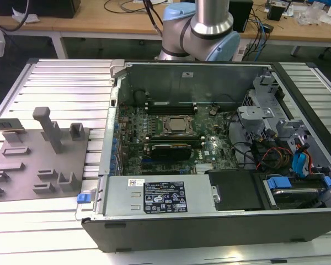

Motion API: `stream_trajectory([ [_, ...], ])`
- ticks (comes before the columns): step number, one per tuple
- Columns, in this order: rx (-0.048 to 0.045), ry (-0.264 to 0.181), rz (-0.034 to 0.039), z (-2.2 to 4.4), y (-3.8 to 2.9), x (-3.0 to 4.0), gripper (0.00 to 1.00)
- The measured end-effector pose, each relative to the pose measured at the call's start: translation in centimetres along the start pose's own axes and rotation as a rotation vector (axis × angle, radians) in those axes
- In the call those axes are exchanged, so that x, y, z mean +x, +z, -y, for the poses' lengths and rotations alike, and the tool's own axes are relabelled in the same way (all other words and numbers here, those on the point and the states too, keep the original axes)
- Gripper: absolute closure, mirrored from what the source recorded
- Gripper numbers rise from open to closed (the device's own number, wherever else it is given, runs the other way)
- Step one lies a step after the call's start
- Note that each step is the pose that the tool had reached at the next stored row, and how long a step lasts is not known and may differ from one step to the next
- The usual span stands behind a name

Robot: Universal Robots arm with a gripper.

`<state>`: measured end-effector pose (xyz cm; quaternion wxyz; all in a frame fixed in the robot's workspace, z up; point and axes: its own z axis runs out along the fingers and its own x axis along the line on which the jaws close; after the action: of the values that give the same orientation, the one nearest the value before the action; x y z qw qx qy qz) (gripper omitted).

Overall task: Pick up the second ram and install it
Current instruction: 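Pick up the second ram and move it above second insertion slot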

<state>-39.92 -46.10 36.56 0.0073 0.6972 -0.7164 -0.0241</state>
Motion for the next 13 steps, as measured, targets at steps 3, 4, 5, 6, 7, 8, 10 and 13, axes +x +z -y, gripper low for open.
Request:
stream_trajectory([
  [3,-0.0001,0.0,0.0,-0.02,-0.35,-0.03,0.86],
  [4,0.0,0.0,0.0001,-0.02,-0.55,-0.06,0.86],
  [5,-0.0001,0.0,0.0,-0.04,-0.75,-0.1,0.86],
  [6,-0.0001,0.0,0.0,-0.05,-0.87,-0.13,0.86],
  [7,-0.0001,0.0,0.0,-0.05,-0.99,-0.16,0.86],
  [8,-0.0001,0.0,0.0,-0.06,-1.24,-0.23,0.86],
  [10,0.0,0.0,0.0003,-0.08,-1.65,-0.34,0.86],
  [13,-0.0001,0.0,0.0007,-0.11,-2.07,-0.45,0.86],
])
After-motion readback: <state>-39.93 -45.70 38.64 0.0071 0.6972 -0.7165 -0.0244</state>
